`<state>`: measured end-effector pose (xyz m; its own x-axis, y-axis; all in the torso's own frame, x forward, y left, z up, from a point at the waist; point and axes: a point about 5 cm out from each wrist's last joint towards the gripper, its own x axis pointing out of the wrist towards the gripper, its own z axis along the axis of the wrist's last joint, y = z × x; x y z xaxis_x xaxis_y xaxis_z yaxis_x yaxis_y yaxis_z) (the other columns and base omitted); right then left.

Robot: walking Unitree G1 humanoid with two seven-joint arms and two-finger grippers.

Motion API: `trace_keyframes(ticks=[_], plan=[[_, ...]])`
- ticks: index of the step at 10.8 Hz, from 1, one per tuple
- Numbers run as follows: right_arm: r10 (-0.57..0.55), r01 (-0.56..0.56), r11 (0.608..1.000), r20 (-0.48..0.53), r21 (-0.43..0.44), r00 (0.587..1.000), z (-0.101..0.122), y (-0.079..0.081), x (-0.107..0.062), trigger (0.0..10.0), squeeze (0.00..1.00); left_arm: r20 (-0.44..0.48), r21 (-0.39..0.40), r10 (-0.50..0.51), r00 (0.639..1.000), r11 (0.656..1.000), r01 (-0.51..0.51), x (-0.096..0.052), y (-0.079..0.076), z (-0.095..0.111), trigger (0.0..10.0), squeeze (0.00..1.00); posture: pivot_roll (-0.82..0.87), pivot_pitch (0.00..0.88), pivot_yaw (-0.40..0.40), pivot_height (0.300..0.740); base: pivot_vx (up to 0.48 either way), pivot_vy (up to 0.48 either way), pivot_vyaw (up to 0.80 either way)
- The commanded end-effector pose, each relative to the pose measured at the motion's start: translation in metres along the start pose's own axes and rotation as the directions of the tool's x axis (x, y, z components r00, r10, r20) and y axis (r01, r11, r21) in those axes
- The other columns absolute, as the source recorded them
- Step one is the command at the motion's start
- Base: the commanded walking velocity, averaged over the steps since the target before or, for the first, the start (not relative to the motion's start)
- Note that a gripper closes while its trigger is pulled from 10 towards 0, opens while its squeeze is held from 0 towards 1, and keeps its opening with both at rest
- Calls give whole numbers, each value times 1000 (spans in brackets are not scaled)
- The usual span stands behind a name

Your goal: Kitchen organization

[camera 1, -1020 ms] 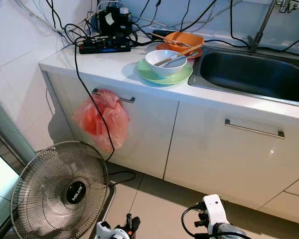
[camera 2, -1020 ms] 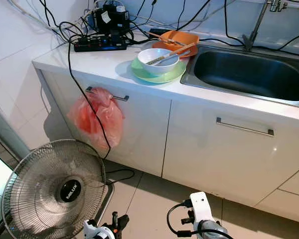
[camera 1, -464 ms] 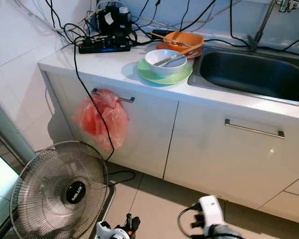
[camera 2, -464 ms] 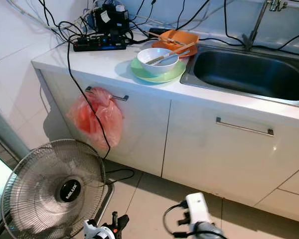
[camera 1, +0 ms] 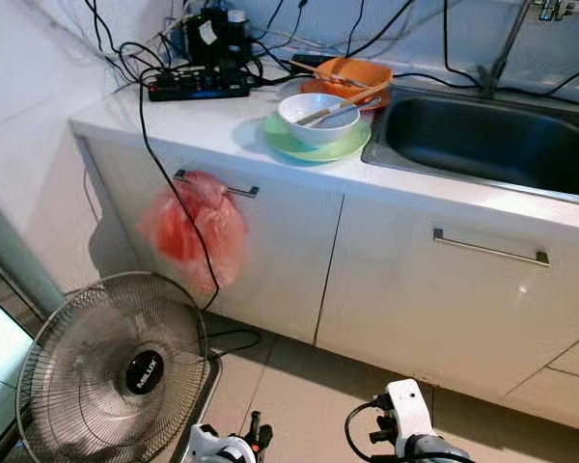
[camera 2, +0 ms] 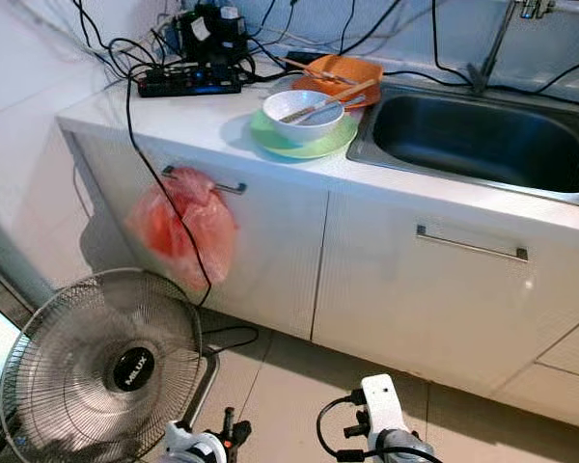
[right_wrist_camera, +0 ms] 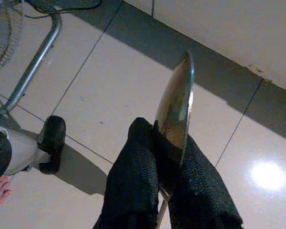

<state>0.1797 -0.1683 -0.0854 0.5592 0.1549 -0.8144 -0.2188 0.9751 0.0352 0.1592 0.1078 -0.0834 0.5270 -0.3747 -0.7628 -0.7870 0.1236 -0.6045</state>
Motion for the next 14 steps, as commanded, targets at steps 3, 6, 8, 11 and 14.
trace_keyframes(ticks=[3,6,8,11,14], plan=[[-5,5,1000,14,-19,1000,4,-1,0,10000,0,351,919,66,934,168,-357,-25,18,76,10000,0,179,0,0,740,0,0,0],[-10,11,1000,9,-26,1000,2,-2,0,10000,0,382,907,47,923,172,-384,-26,16,79,10000,0,179,212,-75,740,0,0,0],[-14,14,1000,13,-14,1000,2,-2,0,10000,0,398,888,-104,911,291,-355,-25,-12,86,10000,0,184,222,-77,740,0,0,0],[-16,16,1000,12,-14,1000,2,-2,0,10000,0,433,887,-107,895,227,-402,-25,-24,93,10000,0,181,223,-74,740,0,0,0],[-21,21,1000,15,4,1000,2,-2,0,10000,0,436,899,-18,900,64,-434,-27,-4,89,10000,0,181,217,-63,740,0,0,0]])
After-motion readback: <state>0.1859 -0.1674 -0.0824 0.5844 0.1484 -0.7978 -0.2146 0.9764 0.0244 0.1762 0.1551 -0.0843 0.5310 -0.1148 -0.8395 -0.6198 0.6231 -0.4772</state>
